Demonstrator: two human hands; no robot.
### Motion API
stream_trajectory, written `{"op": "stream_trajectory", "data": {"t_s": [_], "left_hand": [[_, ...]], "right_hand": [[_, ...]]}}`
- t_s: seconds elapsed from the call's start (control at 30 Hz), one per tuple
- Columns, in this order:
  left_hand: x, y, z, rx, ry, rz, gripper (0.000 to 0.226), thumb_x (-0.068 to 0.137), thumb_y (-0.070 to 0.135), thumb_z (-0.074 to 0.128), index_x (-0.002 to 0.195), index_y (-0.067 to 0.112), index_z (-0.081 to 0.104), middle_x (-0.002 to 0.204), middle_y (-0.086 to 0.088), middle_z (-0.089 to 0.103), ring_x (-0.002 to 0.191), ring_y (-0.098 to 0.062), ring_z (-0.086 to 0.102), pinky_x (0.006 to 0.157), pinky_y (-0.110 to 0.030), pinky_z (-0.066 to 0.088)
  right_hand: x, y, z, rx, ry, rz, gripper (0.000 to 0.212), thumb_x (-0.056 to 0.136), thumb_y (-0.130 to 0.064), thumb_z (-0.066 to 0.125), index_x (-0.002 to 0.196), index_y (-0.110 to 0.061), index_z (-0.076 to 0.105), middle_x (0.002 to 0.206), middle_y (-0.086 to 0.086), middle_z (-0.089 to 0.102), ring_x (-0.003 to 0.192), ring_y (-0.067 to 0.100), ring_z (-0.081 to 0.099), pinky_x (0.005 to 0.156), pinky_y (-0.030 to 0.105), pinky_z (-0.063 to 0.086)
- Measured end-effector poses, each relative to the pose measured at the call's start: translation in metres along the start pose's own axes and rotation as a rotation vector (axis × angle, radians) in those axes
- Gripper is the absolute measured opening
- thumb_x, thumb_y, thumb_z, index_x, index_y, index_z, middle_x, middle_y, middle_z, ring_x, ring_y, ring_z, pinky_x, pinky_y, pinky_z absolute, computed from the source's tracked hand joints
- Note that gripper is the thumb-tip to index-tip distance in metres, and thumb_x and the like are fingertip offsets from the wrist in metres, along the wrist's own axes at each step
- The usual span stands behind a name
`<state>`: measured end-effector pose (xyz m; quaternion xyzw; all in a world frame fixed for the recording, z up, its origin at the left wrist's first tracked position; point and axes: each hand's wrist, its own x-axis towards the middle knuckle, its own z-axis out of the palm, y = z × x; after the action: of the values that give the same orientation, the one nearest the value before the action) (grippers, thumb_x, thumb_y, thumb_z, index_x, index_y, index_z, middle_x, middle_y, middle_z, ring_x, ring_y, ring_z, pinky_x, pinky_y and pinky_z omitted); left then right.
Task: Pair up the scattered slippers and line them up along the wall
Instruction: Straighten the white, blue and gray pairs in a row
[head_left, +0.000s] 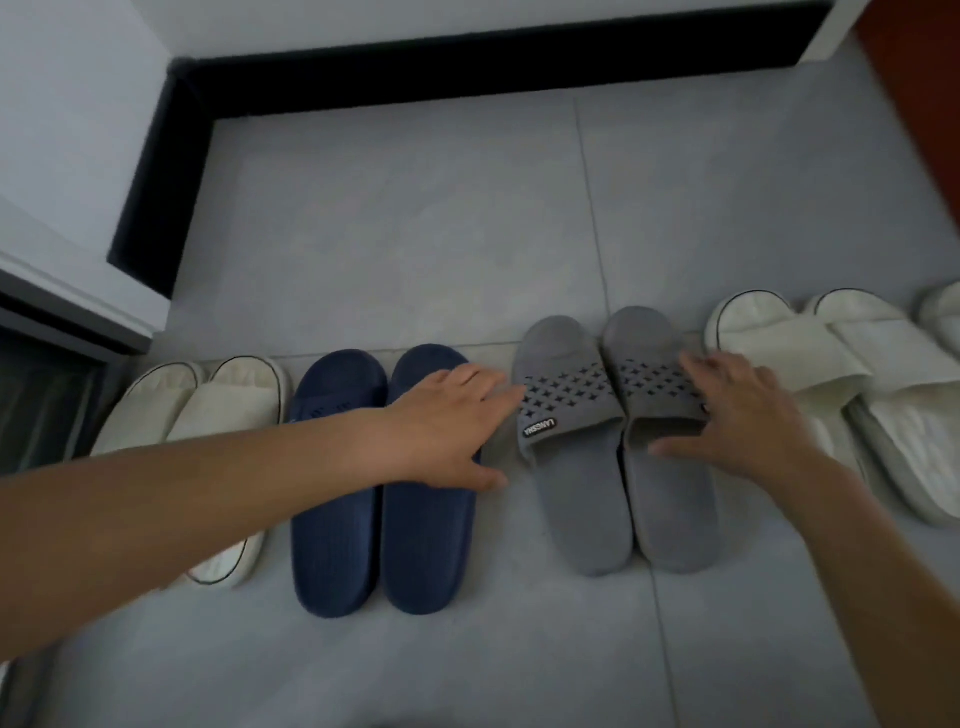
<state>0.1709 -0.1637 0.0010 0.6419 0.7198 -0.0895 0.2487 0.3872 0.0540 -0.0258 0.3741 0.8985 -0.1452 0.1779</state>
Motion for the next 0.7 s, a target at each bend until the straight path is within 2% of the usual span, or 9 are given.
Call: {"op": "stream_trajectory", "data": {"t_s": [0.13,0.27,0.37,0.47,0.7], "left_hand": [[0.053,0.015,-0.002,-0.272,0.03,-0.117,0.108,0.071,0.058,0.069,0.15,0.018,0.007,0.155,-0.006,0.02,0.142,-0.026,0.015,0.116,-0.041,0.023],[0.071,0.029,0.022,-0.258,0.103,-0.102,0.095,0.075,0.042,0.069,0.15,0.02,0.014,0.151,-0.006,0.027,0.137,-0.026,0.025,0.111,-0.041,0.032],[0.07,0.026,0.028,-0.305,0.145,-0.101,0.09,0.074,0.031,0.068,0.149,0.021,0.019,0.147,-0.005,0.031,0.134,-0.024,0.026,0.111,-0.036,0.031],[0.063,0.025,0.03,-0.306,0.126,-0.071,0.09,0.072,0.028,0.068,0.149,0.022,0.02,0.146,-0.003,0.031,0.133,-0.023,0.027,0.112,-0.033,0.029],[0.048,0.028,0.041,-0.283,0.147,-0.088,0.092,0.071,0.033,0.067,0.148,0.025,0.018,0.144,0.0,0.032,0.131,-0.02,0.027,0.107,-0.039,0.036]], "right_hand": [[0.02,0.01,0.011,-0.045,0.001,-0.104,0.106,0.061,-0.069,0.068,0.147,-0.033,0.016,0.153,-0.003,0.02,0.13,0.032,0.032,0.102,0.048,0.036],[0.032,0.005,0.008,-0.076,0.002,-0.185,0.087,0.067,-0.056,0.067,0.143,-0.035,0.029,0.147,-0.004,0.032,0.119,0.032,0.04,0.098,0.043,0.04],[0.026,0.001,0.009,-0.037,0.011,-0.178,0.077,0.068,-0.043,0.067,0.139,-0.036,0.037,0.141,-0.005,0.038,0.115,0.029,0.041,0.098,0.041,0.041],[0.014,0.002,0.016,0.003,0.0,-0.184,0.073,0.068,-0.045,0.065,0.136,-0.035,0.042,0.136,-0.006,0.04,0.119,0.026,0.04,0.099,0.041,0.042],[0.007,0.001,0.025,0.043,0.009,-0.234,0.073,0.067,-0.047,0.066,0.135,-0.033,0.044,0.133,-0.005,0.041,0.118,0.024,0.041,0.097,0.036,0.04]]}}
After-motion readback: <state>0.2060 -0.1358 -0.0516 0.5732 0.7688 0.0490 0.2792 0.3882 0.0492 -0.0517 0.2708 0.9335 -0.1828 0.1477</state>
